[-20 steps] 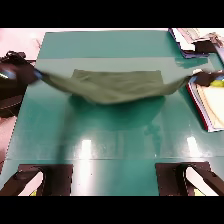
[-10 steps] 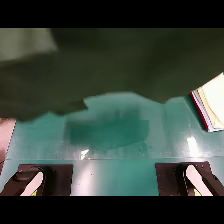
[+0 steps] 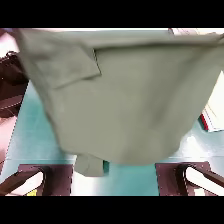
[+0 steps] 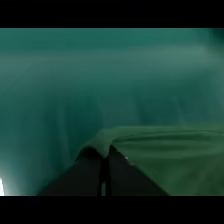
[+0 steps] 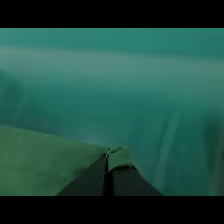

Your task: Fold the shirts.

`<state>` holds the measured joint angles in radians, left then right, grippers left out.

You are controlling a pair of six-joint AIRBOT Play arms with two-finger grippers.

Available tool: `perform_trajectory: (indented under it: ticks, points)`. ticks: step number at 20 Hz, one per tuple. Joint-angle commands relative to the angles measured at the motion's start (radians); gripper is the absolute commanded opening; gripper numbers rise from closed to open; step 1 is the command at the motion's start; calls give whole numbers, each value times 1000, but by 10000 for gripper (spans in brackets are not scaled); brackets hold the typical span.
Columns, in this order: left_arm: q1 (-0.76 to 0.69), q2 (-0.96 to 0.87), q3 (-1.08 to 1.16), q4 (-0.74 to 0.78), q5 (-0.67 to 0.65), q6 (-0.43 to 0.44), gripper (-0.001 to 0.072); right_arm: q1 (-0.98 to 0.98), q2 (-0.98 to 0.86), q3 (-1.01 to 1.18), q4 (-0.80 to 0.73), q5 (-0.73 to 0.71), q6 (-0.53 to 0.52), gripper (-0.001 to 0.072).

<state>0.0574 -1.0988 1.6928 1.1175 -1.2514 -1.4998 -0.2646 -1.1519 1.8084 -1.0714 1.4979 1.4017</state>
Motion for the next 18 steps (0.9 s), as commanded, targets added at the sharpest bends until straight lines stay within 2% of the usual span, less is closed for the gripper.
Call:
perform_trajectory:
  ticks: [1, 5, 11, 14, 18]
  points:
    - [0, -226, -176, -28, -19, 19, 25, 132, -182, -144, -174, 12, 14, 15]
    - [0, -447, -178, -75, 63, 43, 25, 140, -421, -135, -180, -14, 23, 14]
    - [1, -587, -14, -75, 145, 42, 25, 141, -622, 108, -178, -84, 32, 15]
    - [16, -587, 28, -70, 75, 43, 26, 117, -623, 180, -181, -47, 29, 15]
    - [8, -587, -8, -47, -61, 69, 26, 83, -537, 35, -188, -6, -9, 15]
